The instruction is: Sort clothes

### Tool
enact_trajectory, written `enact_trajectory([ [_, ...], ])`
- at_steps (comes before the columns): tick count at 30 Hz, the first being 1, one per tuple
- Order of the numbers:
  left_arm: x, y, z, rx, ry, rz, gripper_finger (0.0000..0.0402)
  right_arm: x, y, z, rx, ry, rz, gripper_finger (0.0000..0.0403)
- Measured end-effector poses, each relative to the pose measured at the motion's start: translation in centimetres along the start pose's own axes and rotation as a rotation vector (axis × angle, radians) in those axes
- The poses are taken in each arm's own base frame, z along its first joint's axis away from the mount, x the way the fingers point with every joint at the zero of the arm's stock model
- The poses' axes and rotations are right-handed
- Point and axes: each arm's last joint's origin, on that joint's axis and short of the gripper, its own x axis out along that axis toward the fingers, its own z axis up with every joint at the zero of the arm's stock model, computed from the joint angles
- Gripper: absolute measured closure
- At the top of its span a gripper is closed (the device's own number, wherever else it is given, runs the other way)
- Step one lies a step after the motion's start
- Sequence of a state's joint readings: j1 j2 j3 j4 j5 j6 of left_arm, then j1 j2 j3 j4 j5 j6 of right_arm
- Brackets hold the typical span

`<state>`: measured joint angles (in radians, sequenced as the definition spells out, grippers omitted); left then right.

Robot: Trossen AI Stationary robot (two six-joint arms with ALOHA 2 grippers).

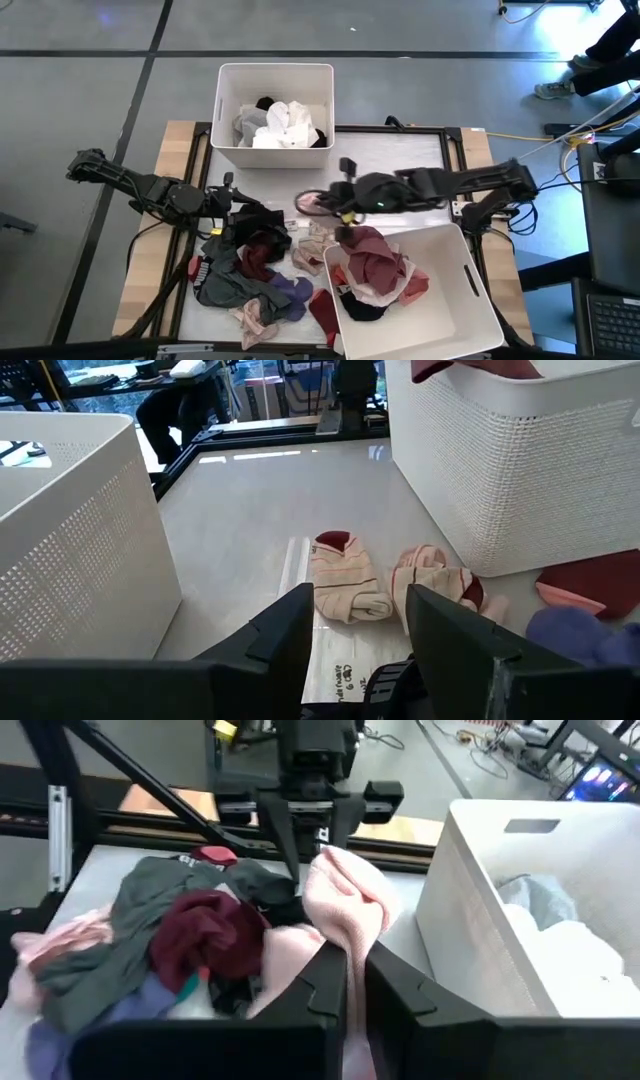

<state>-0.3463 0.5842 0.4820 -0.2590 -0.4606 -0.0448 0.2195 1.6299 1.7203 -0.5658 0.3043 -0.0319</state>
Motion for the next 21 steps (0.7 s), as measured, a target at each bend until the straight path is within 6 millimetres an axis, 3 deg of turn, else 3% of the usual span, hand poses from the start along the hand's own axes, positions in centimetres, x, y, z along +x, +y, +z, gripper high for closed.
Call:
enact_trajectory([
  [7, 0.0, 0.0, 0.0, 0.000, 0.000, 0.000, 0.0249, -6.1, 1.8, 0.5, 0.040, -0.018, 0.072, 0.0375],
  [13, 0.0, 0.0, 0.1, -0.003, -0.006, 0.000, 0.0249, -10.4, 3.1, -0.4, 0.118, 0.052, 0.114, 0.0375],
  [21, 0.0, 0.0, 0.1, -0.004, -0.008, 0.000, 0.0249, -13.8, 4.7, -3.2, 0.294, 0.298, 0.130, 0.0375],
])
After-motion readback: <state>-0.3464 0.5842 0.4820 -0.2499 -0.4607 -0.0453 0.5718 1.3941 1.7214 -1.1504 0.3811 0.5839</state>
